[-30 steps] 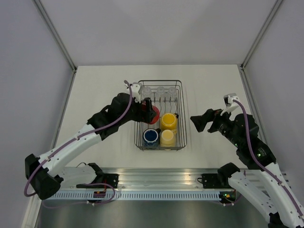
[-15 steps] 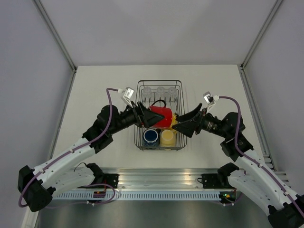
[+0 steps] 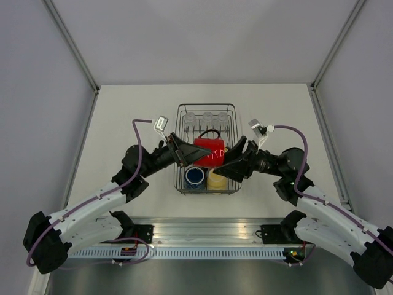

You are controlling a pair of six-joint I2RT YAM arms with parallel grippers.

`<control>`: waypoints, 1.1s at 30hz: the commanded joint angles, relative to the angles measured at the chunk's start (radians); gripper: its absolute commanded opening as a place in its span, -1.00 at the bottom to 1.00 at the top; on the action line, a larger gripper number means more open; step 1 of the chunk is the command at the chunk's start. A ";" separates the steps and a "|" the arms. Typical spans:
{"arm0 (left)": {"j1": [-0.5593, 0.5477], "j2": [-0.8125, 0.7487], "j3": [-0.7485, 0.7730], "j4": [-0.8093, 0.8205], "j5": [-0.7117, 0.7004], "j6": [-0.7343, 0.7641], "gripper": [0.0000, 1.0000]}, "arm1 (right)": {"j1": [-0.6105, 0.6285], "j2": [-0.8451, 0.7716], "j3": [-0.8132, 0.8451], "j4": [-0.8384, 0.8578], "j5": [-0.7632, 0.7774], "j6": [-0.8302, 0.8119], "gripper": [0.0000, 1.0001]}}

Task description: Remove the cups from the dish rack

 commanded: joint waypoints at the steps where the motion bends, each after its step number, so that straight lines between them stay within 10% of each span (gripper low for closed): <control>1: -0.005 -0.041 -0.011 0.185 -0.027 -0.096 -0.95 | 0.062 0.032 0.037 0.115 0.023 -0.046 0.17; 15: -0.010 -0.156 -0.061 0.106 -0.096 -0.109 -0.95 | 0.152 0.092 0.077 0.060 0.167 -0.195 -0.99; 20: -0.011 -0.205 -0.055 0.017 -0.149 -0.083 0.99 | 0.153 0.055 0.063 0.066 0.212 -0.215 -0.99; 29: -0.010 -0.298 0.009 -0.328 -0.380 0.008 0.99 | 0.152 -0.049 0.068 -0.101 0.374 -0.305 -0.99; 33: -0.010 -0.338 0.066 -0.497 -0.481 0.087 0.99 | 0.152 -0.068 0.196 -0.503 0.602 -0.486 -0.99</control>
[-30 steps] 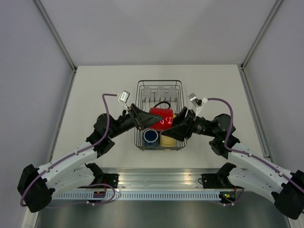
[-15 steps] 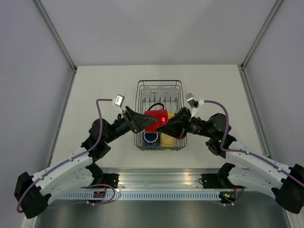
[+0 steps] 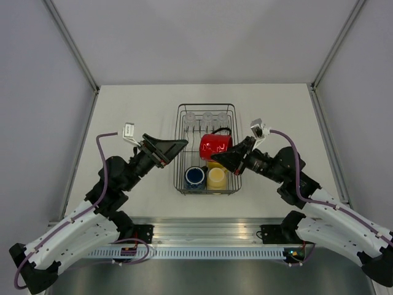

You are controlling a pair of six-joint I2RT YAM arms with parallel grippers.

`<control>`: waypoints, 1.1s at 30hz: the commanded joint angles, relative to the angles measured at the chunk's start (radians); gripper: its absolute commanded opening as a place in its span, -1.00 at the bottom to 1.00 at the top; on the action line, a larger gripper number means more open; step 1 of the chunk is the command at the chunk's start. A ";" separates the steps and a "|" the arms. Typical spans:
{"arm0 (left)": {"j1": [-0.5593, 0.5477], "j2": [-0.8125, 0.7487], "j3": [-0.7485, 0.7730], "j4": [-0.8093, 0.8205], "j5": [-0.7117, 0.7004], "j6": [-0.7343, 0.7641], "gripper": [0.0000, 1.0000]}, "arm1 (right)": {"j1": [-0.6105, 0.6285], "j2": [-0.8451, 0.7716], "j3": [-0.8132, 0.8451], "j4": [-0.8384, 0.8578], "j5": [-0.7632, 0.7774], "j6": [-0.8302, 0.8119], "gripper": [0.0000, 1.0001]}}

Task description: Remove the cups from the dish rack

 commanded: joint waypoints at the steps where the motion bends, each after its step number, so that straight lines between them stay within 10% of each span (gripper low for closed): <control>1: 0.003 -0.029 0.099 -0.187 -0.147 0.137 0.99 | -0.003 -0.011 0.160 -0.295 0.276 -0.189 -0.99; 6: 0.004 0.020 0.281 -0.428 -0.134 0.361 0.99 | -0.004 0.116 0.369 -0.687 0.606 -0.304 -0.99; 12: 0.003 0.072 0.428 -0.652 -0.062 0.591 0.99 | -0.136 0.361 0.585 -0.951 0.611 -0.412 -0.99; 33: 0.003 -0.027 0.444 -0.971 -0.160 0.812 0.99 | -0.484 1.024 0.970 -1.154 0.504 -0.590 -0.99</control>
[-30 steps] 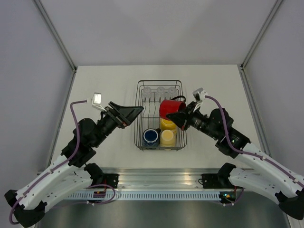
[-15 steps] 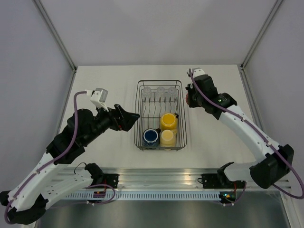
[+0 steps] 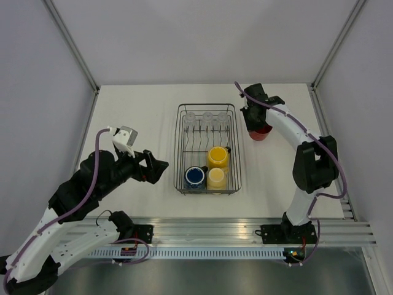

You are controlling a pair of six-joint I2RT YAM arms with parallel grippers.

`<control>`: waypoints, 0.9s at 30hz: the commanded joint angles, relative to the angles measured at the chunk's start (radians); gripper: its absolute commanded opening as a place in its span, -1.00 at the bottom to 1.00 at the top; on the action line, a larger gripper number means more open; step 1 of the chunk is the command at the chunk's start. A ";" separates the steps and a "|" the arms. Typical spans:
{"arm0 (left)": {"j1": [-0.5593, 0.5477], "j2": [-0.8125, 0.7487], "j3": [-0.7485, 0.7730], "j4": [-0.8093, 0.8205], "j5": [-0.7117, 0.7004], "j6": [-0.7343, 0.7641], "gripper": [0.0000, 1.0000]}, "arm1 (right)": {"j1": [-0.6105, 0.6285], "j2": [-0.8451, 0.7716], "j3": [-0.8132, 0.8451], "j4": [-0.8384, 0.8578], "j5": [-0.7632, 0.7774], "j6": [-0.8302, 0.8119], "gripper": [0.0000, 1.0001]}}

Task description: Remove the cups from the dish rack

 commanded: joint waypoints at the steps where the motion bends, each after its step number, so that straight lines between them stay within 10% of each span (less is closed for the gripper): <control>1: 0.003 -0.003 0.002 -0.014 -0.034 0.076 0.99 | -0.017 0.037 0.097 -0.006 -0.015 -0.075 -0.99; 15: 0.003 0.025 -0.021 -0.019 -0.069 0.083 0.99 | -0.080 0.207 0.140 -0.017 -0.045 -0.069 -0.91; 20: 0.004 0.039 -0.023 -0.023 -0.080 0.081 0.99 | -0.084 0.207 0.131 -0.014 -0.038 -0.066 -0.34; 27: 0.003 0.098 -0.008 -0.037 -0.117 0.067 0.99 | -0.084 0.144 0.129 -0.029 -0.006 -0.057 -0.20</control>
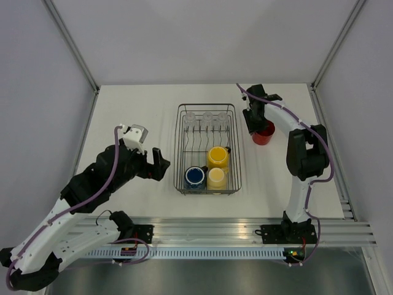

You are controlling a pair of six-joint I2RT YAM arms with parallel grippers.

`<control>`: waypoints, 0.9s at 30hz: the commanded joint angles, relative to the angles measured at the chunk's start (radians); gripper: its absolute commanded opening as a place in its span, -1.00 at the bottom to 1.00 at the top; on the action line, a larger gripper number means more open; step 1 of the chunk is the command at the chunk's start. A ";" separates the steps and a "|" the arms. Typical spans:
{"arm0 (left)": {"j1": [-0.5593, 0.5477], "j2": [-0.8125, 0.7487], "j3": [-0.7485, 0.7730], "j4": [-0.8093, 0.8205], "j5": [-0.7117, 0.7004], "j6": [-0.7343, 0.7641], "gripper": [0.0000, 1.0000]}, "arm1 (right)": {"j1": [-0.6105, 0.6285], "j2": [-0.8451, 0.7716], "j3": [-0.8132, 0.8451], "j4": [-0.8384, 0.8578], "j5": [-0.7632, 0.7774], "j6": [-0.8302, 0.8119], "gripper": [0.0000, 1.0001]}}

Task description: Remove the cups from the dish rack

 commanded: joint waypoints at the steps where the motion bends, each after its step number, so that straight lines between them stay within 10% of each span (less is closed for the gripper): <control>1: 0.003 0.036 0.022 -0.011 -0.038 0.020 0.99 | 0.001 -0.105 0.033 -0.005 0.041 0.004 -0.16; 7: 0.001 0.113 0.049 -0.003 -0.036 -0.013 0.99 | 0.001 -0.315 -0.008 0.009 0.097 0.064 0.20; 10: 0.001 0.160 0.066 0.011 -0.035 -0.017 0.99 | 0.001 -0.446 -0.059 0.049 0.088 0.096 0.95; 27: -0.174 0.633 0.207 0.329 0.051 0.198 0.99 | 0.001 -1.135 -0.501 0.285 -0.390 0.312 0.95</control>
